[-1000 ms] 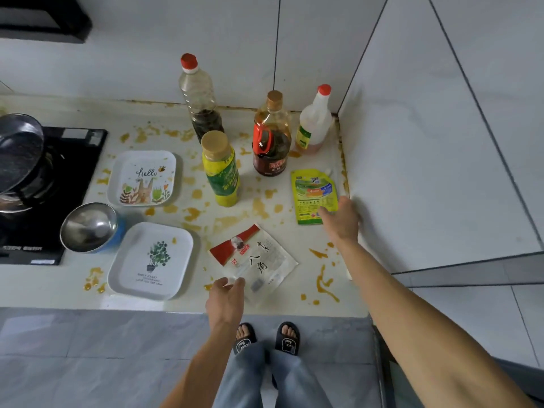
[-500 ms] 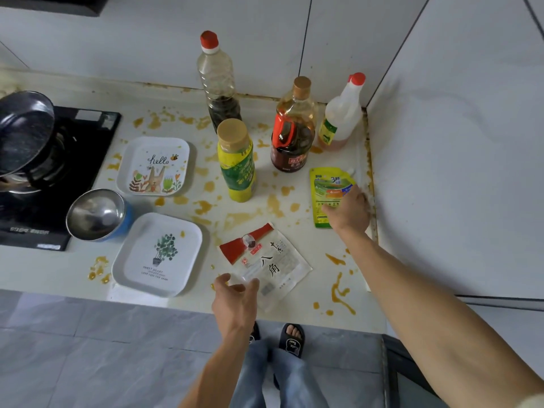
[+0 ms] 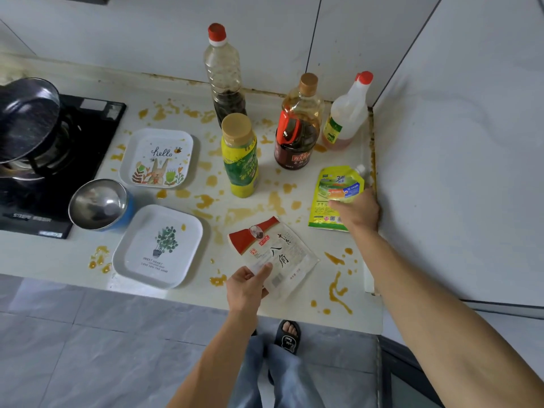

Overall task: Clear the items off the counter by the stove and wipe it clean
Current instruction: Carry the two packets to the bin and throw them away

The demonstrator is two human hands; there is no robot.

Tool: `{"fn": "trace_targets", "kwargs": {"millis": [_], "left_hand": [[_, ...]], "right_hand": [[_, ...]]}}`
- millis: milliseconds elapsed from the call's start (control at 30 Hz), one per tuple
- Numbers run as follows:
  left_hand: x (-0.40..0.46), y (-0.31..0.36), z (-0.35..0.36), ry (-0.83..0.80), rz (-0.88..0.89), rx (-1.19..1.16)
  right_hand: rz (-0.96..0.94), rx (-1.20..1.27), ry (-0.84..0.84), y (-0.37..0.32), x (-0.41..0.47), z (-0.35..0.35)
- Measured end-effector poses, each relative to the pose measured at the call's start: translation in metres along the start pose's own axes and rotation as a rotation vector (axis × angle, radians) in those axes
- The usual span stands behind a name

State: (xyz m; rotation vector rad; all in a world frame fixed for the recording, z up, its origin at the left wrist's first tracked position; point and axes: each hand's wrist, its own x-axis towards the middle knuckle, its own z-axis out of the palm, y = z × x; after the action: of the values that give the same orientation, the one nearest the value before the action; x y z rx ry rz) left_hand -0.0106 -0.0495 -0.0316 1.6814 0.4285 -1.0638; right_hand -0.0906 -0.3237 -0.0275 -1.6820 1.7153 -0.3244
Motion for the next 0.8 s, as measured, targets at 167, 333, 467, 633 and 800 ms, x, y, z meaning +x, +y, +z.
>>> {"fn": "trace_targets", "kwargs": {"millis": [167,333,467,633,800], "left_hand": [[-0.004,0.002,0.007,-0.065,0.002,-0.058],[-0.013,0.003,-0.001,-0.117,0.044,-0.069],[-0.028,0.005,-0.025,-0.154,0.067,-0.023],[-0.052,0.001,-0.064,-0.144,0.079,-0.01],[-0.073,-0.012,-0.102,-0.182,0.138,-0.01]], "right_hand": [[0.058,0.202,-0.046,0.007,0.0,-0.007],[0.044,0.33,-0.048,0.007,-0.022,-0.027],[0.023,0.388,-0.099,0.01,-0.066,-0.053],[0.133,0.441,-0.214,0.042,-0.138,-0.08],[0.206,0.365,-0.344,0.086,-0.194,-0.099]]}}
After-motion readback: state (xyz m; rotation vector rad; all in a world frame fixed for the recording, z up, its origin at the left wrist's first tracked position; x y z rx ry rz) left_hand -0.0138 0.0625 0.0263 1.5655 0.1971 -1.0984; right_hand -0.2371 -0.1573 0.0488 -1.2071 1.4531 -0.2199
